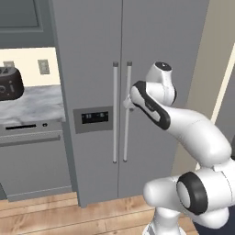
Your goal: Open the fridge, remove the kiwi, cucumber, and fish, and place them on any counter.
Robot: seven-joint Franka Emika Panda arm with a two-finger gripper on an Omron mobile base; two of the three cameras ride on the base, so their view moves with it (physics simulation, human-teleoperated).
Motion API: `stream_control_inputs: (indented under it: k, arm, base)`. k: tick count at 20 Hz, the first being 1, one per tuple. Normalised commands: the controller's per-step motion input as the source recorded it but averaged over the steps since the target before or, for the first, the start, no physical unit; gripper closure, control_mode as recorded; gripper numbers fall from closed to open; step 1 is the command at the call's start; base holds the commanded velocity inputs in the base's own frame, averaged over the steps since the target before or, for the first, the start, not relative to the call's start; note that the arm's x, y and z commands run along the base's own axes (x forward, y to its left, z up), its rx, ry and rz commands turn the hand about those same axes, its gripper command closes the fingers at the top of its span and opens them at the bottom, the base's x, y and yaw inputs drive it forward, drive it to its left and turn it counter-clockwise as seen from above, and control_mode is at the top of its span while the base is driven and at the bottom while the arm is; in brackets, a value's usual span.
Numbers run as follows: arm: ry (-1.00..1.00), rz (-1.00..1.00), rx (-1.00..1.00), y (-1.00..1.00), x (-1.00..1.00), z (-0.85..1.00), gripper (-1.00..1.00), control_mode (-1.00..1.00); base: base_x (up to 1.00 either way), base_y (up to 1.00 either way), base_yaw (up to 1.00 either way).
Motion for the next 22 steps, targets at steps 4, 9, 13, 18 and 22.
stream_control_inputs:
  k: [4,9,13,18,22]
  arm:
    - [-0.01,-0.14,0.0,0.0,0.6,0.0,-1.0,-1.0]
    - [-0.13,-0.12,0.03,-0.01,0.56,-0.03,-1.0,-1.0]
    - [-0.27,-0.06,0.12,0.0,0.44,0.0,-1.0,-1.0]
    - [-0.22,-0.06,0.18,-0.13,0.28,0.0,-1.0,-1.0]
    - [0.0,-0.07,0.08,-0.14,0.21,0.0,-1.0,-1.0]
  base:
    - [0.0,0.0,0.0]
    - [0.0,0.0,0.0]
    - [0.0,0.0,0.0]
    - [0.0,0.0,0.0]
    - [0.0,0.0,0.0]
